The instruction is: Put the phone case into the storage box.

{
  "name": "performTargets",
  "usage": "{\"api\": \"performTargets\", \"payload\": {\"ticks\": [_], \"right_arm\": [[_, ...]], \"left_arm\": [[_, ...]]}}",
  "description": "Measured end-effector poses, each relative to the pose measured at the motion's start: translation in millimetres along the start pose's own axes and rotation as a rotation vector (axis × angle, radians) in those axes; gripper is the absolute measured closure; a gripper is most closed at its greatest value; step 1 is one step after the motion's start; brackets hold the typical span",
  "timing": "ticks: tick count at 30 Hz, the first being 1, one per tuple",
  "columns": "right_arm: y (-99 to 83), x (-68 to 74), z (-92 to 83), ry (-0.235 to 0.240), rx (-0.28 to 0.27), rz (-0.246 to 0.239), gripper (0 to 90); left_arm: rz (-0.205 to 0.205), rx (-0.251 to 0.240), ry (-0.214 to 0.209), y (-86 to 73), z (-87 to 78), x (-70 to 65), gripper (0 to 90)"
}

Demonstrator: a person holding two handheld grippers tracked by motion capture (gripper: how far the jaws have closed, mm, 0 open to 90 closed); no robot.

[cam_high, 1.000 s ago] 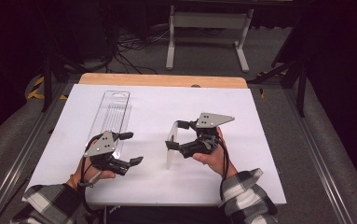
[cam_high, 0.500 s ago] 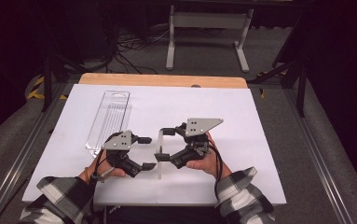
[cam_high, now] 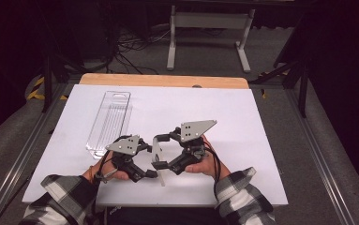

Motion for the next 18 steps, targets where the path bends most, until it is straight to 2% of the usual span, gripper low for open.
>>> {"api": "performTargets", "payload": {"ticks": [3, 7, 8, 11, 12, 13, 14, 17, 18], "right_arm": [[-0.7, 0.6, -0.5, 0.012, 0.001, 0.005, 16.9], [-1.5, 2.9, -0.2, 0.022, 0.008, -0.005, 16.9], [-1.5, 2.9, -0.2, 0.022, 0.008, -0.005, 16.9], [-2.6, 2.1, 0.3, 0.016, 0.011, -0.005, 17.0], [-2.7, 2.2, 0.4, 0.019, 0.010, -0.004, 17.0], [-2.8, 1.1, 0.4, 0.008, 0.011, -0.009, 17.0], [-2.9, 0.8, 0.3, 0.006, 0.012, -0.009, 17.0], [-3.8, -1.1, -0.2, -0.004, 0.013, -0.004, 17.0], [-4.3, -1.8, -0.1, -0.004, 0.015, -0.005, 17.0]], "left_arm": [[0.002, -0.008, -0.002, 1.5, -1.4, -0.2, 29.7], [-0.002, -0.014, 0.005, 1.2, -3.0, 1.6, 40.2], [-0.004, -0.008, 0.011, 0.5, -3.7, 2.6, 40.2], [-0.012, -0.008, 0.059, -0.1, -5.8, 8.9, 53.6], [-0.017, -0.007, 0.093, 0.0, -7.0, 12.4, 59.7], [-0.023, -0.010, 0.099, 0.5, -8.3, 13.3, 63.6], [-0.022, -0.016, 0.125, 1.1, -9.8, 16.0, 65.7], [-0.034, -0.006, 0.195, 1.1, -12.0, 23.0, 79.4], [-0.035, -0.005, 0.204, 1.4, -12.4, 23.9, 83.9]]}}
Point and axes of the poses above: each handheld gripper's, and its own axes: z roughly forward along the jaws, y roughly out of its top, x roughly to its left, the point moved 10 cm from there along z, roughly forward along the jaws, and after that the axes turned 13 degrees about z, right-handed, at the moved point
